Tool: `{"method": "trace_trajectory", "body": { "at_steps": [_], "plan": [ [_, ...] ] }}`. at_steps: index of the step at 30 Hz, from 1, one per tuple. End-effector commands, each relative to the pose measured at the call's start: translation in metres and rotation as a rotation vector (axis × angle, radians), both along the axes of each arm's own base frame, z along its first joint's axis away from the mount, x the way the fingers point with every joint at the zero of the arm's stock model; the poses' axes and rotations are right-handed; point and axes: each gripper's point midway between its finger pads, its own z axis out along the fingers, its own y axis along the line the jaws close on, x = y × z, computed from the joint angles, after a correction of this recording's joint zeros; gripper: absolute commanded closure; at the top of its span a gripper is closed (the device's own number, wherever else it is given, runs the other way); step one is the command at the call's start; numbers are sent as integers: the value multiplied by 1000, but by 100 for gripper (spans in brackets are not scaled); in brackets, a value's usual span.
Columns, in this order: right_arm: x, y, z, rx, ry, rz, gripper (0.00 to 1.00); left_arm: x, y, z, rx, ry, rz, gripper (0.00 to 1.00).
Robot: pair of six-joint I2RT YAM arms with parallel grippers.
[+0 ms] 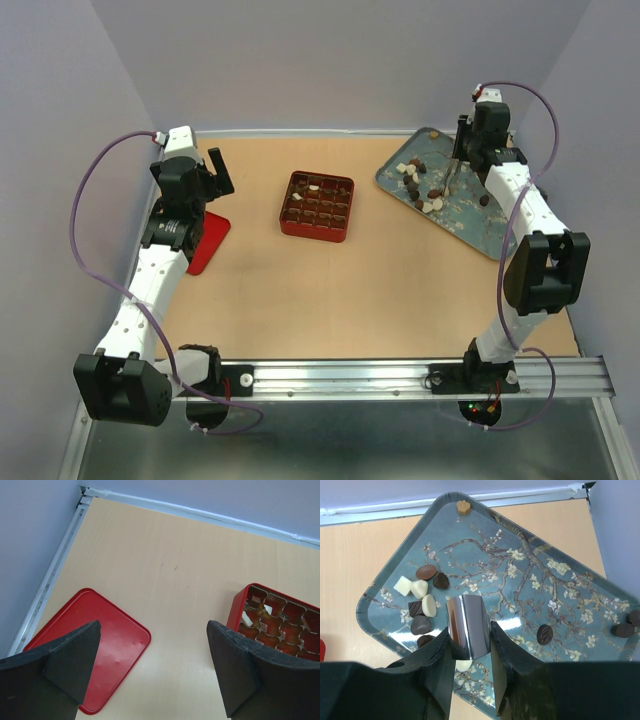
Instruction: Pack the chocolate
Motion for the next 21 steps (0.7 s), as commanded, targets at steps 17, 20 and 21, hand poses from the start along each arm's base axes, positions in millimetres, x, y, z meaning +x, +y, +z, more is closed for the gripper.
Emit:
{"method": "trace_trajectory", "body": {
  "at_steps": [17,20,21],
  "plan": [
    [-28,7,104,31,-232,52,73,3,2,15,-3,-51,3,1],
    [-35,24,112,81,-244,114,74,2,2,15,-3,-51,3,1],
    [-36,33,114,94,-247,143,74,3,3,14,-2,-49,6,1]
  ]
}}
